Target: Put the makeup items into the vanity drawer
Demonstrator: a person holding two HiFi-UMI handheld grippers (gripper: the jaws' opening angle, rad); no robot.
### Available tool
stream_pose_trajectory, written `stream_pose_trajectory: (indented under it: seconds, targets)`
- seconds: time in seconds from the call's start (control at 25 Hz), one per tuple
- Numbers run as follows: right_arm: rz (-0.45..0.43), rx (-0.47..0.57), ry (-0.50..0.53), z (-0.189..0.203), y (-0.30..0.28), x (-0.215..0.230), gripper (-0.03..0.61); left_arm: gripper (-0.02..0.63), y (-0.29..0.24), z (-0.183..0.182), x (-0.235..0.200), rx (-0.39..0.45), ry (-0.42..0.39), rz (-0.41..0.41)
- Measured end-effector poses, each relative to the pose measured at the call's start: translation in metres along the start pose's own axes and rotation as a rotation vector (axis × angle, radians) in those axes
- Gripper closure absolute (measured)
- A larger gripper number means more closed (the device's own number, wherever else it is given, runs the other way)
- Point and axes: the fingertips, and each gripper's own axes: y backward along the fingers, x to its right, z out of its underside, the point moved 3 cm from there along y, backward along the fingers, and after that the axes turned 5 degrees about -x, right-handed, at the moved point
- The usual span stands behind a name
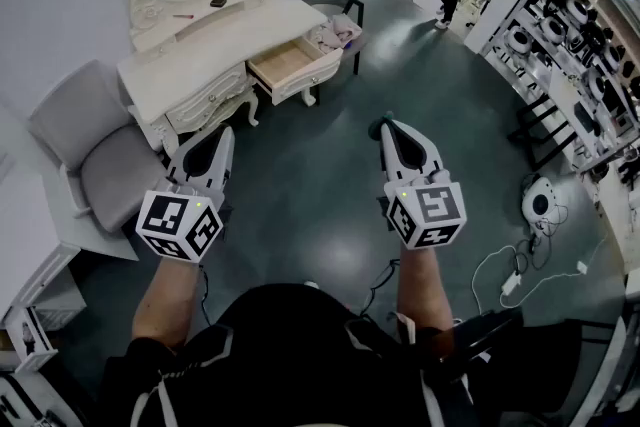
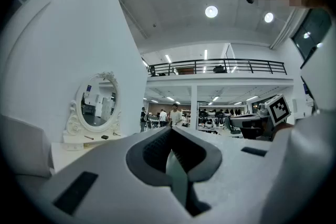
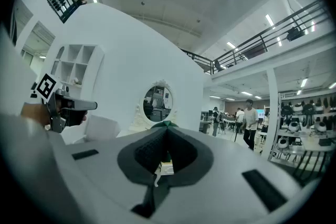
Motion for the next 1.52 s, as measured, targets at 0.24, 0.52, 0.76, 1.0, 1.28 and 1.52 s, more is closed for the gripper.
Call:
stream_pose_trajectory:
  seconds: [0.24,0.52,0.76,1.0,1.28,1.52]
  targets:
    - [-0.006,0.008,0.002,0.001,0.006,0.005,0.574,0.611,-0.002,0.0,0.009,0.006,-0.001,-0.009]
    - [-0.016,0.036,-0.03,-0.003,0.012,0.019,0.574,0.611,-0.009,0.0,0.021,0.007,0.001,-0.017]
    - [-0.033,0.052,-0.046,0.0,0.021,0.035,0.574,0.611,-0.021,0.0,0.042,0.017,-0.001,-0.014]
    - [-0.052,0.061,-0.044,0.011,0.04,0.059,0.574,0.611,-0.041,0.008,0.076,0.013,-0.015,0.001]
    - [-0.064,0.06,-0.067,0.028,0.042,0.086,0.574,0.611,-0.064,0.026,0.096,-0.007,-0.012,0.004]
    - [-0.054,0.064,-0.044,0.022,0.006,0.102,0.574,0.611,-0.105,0.029,0.079,-0.012,-0.021,0.027]
